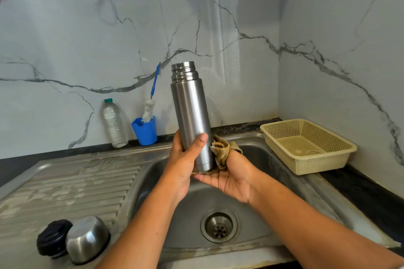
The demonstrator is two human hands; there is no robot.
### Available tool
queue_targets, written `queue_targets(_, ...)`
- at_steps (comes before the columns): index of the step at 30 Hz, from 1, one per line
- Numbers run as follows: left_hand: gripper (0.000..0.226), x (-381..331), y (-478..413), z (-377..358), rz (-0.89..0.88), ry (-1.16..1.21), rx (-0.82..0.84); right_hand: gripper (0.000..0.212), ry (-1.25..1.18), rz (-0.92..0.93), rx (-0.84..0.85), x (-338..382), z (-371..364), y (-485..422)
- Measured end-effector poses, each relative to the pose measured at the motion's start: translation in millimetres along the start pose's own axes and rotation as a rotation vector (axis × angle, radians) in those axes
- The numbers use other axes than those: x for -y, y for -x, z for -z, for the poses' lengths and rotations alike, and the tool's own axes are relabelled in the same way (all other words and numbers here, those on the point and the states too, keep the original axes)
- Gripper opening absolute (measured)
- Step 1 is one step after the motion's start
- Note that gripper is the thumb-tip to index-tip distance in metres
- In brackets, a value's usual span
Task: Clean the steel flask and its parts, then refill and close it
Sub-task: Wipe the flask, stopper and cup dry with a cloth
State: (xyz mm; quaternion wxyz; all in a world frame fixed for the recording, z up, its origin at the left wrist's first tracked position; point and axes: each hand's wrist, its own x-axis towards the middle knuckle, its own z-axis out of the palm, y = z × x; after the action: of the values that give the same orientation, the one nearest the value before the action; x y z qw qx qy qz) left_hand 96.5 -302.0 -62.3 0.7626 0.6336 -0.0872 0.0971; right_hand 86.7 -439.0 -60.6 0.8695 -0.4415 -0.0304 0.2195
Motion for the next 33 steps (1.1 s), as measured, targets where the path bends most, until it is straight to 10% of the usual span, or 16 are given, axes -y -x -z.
queue_targets(8,0.085,10.6,-3.4,2.9,-0.076,-0.215,-0.023,0.021,0.093,-0.071,-0.156,10.7,15.3,-5.6)
queue_targets(14,0.080,11.0,-1.8,19.3,-0.048,-0.239,-0.132,0.025,-0.204,0.224,-0.250,31.6,29.8,-14.0)
queue_targets(27,0.066,-2.8,10.5,11.1,-0.048,-0.272,-0.199,0.017,0.690,0.440,-0.500,2.8,14.8,-5.8)
queue_targets(33,0.061,-44.1,28.5,19.0,-0.095,-0.402,-0.195,0.030,0.725,0.324,-0.543,8.1,-13.0,-3.4)
